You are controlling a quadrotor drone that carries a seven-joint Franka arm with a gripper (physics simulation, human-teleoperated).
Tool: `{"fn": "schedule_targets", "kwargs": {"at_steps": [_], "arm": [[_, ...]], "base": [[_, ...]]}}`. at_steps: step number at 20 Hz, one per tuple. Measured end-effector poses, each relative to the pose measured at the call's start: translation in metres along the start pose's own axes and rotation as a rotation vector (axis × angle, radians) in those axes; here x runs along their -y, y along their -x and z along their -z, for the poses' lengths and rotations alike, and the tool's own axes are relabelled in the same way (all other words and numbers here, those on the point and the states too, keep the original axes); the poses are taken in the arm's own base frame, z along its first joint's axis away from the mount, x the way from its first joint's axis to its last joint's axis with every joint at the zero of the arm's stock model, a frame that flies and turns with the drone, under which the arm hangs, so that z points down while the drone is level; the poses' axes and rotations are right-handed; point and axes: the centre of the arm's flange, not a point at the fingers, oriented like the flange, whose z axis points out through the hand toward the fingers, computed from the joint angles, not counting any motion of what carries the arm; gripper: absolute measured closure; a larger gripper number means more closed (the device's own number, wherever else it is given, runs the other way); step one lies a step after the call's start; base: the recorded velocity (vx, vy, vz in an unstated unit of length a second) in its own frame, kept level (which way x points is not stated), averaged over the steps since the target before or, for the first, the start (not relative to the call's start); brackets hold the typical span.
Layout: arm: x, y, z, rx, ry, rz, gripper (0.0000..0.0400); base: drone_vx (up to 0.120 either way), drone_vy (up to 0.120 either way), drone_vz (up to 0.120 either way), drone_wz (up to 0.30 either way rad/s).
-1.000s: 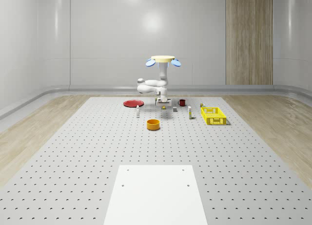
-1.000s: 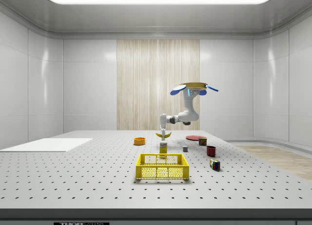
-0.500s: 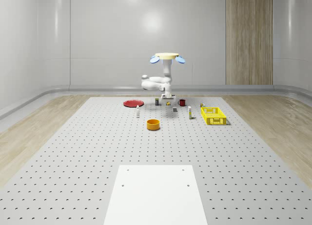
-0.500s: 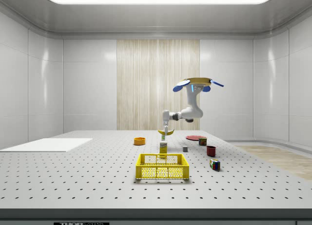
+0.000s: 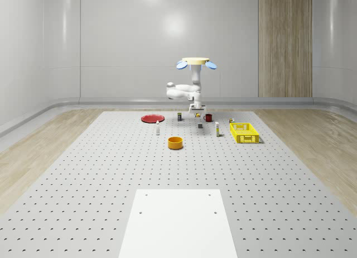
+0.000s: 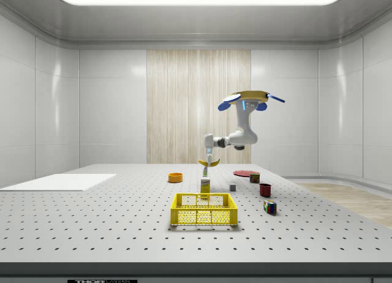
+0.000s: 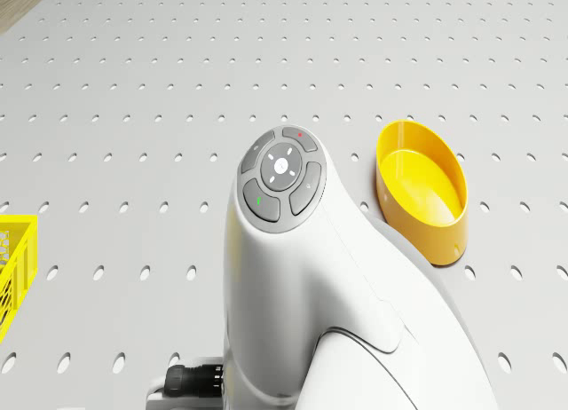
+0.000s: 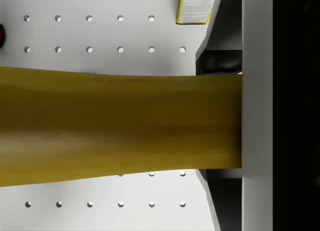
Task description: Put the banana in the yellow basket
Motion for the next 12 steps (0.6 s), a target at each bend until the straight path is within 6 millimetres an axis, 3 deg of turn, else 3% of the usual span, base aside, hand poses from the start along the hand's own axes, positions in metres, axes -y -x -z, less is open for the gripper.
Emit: {"fn": "schedule_targets", "kwargs": {"at_steps": [7, 12], "arm": [[0.0000, 0.0000, 0.0000, 0.000, 0.000, 0.000, 0.0207], [0.0000, 0.0000, 0.0000, 0.000, 0.000, 0.000, 0.0207]], "base": [[0.006, 0.120, 0.006, 0.000], [0.120, 0.120, 0.000, 0.000]]}}
